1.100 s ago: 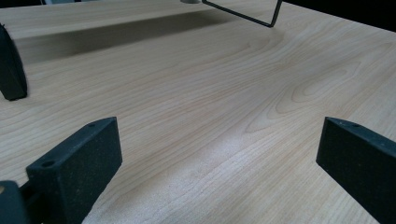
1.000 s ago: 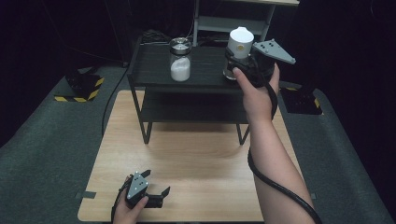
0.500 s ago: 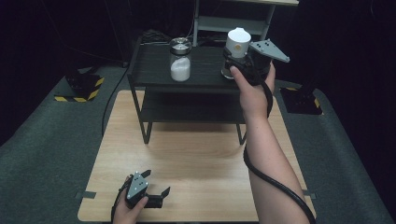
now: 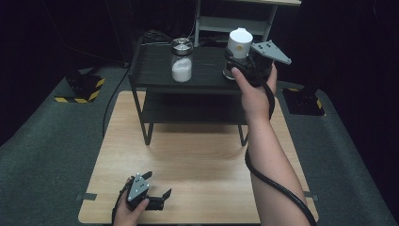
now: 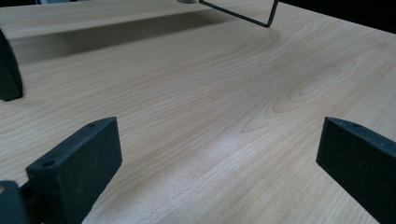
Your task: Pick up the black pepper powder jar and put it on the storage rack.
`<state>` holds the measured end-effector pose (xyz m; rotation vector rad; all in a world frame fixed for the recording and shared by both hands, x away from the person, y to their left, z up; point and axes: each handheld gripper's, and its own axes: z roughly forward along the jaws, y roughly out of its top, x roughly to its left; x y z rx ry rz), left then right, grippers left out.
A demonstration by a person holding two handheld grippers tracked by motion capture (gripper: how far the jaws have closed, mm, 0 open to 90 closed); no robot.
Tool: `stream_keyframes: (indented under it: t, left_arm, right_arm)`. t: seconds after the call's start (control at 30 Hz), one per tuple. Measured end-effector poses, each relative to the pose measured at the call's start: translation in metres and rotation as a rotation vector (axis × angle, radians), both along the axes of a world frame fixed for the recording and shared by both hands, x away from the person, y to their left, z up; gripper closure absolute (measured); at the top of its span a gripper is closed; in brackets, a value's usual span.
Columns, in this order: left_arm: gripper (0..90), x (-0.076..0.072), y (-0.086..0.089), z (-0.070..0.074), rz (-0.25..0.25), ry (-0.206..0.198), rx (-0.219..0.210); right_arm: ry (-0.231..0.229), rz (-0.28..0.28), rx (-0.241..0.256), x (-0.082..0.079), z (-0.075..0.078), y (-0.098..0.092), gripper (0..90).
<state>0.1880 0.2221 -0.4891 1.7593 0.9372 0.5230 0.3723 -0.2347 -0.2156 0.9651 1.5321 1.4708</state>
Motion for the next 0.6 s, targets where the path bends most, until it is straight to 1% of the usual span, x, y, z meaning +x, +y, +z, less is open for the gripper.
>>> stream_keyframes:
  t: [0.17, 0.37, 0.43, 0.47, 0.5, 0.53, 0.57, 0.6]
  left_arm:
    - [0.4, 0.0000, 0.0004, -0.0004, -0.002, 0.000, -0.003]
    - [0.4, -0.0003, 0.0005, -0.0006, -0.002, -0.002, -0.004]
    - [0.4, -0.0002, 0.0004, -0.0005, -0.002, -0.002, -0.004]
    - [0.4, -0.0002, 0.0004, -0.0005, -0.002, -0.002, -0.004]
    - [0.4, -0.0001, 0.0003, -0.0003, -0.003, -0.001, -0.002]
    - [0.4, 0.0000, 0.0004, -0.0003, -0.004, -0.001, -0.002]
    - [0.4, 0.0000, 0.0004, -0.0003, -0.004, -0.001, -0.002]
    - [0.4, 0.0000, 0.0004, -0.0003, -0.004, -0.001, -0.002]
  right_arm:
    - [0.002, -0.001, 0.006, 0.0007, -0.0001, 0.0001, 30.2]
    - [0.002, -0.005, -0.006, -0.0011, 0.0017, 0.0012, 29.2]
    - [-0.011, 0.002, -0.004, -0.0015, 0.0003, -0.0002, 25.5]
    - [-0.011, 0.002, -0.004, -0.0015, 0.0003, -0.0002, 25.5]
    - [-0.013, 0.022, -0.001, -0.0004, 0.0004, -0.0033, 19.9]
    - [-0.012, 0.020, -0.005, -0.0006, 0.0009, -0.0030, 17.1]
    - [-0.012, 0.020, -0.005, -0.0006, 0.0009, -0.0030, 17.1]
    - [-0.013, 0.020, -0.003, -0.0010, 0.0009, -0.0029, 13.8]
